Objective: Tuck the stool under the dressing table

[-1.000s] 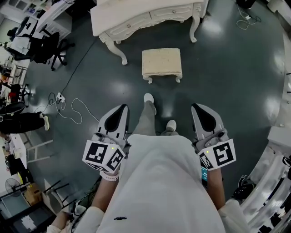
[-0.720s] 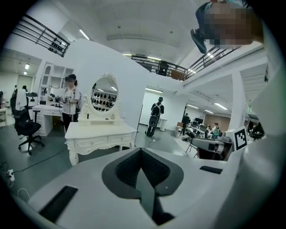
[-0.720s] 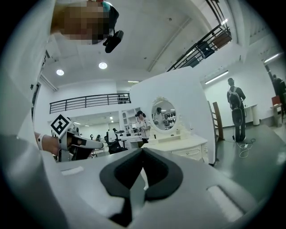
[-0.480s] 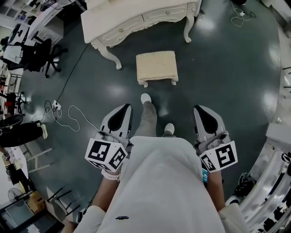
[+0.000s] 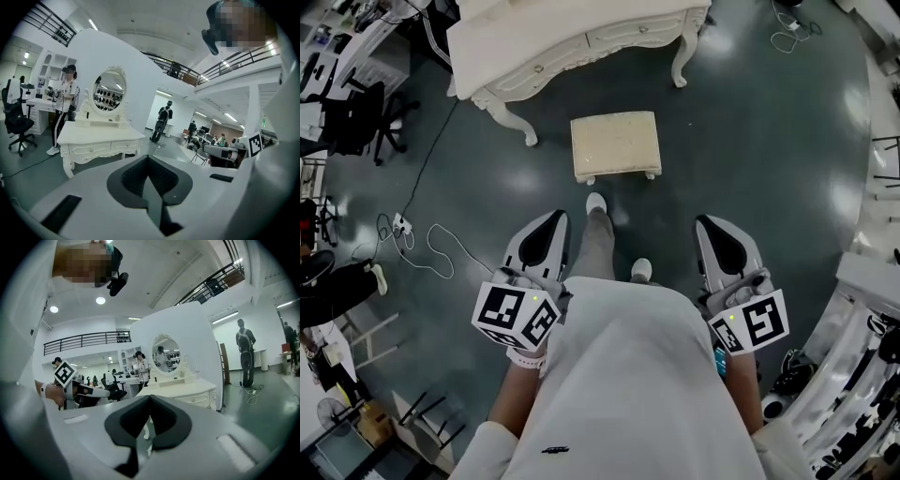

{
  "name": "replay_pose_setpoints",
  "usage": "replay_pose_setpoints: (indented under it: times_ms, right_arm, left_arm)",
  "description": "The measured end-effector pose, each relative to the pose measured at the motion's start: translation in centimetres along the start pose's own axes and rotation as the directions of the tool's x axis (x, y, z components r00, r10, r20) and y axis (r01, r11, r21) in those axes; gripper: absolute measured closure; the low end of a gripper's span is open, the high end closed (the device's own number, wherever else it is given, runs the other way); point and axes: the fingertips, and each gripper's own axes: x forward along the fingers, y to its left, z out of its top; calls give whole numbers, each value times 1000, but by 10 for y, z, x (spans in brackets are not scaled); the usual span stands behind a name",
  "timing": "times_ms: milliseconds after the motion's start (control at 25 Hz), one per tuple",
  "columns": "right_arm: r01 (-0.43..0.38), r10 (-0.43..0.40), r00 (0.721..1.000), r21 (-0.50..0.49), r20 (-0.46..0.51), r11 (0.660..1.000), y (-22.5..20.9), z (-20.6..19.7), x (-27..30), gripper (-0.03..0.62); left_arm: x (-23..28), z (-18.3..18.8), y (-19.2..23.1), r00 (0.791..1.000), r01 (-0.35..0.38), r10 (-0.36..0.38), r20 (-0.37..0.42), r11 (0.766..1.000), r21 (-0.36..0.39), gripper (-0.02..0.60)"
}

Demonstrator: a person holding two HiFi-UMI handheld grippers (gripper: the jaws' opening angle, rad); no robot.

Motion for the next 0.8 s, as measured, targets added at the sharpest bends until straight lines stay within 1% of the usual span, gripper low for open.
replay_pose_setpoints:
  times_ms: [160,520,720,800]
  right_arm:
    - [-4,4,1000,-12,-6,1000,3,14,39,584]
    - [14,-14,1000,-36,25,999,7,61,143,585]
    - [41,-40,999,-46,25,998,6,70,194,585]
    - [56,-55,998,-40,28,998,6,73,210,583]
  left_arm:
    - [17,20,28,1000,14,-14,9,1000,-6,574]
    - [59,86,97,997,67,-66,46,998,-13,574]
    - [81,111,144,995,77,-73,66,996,-50,574]
    - [89,117,158,994,96,-93,63,994,-56,574]
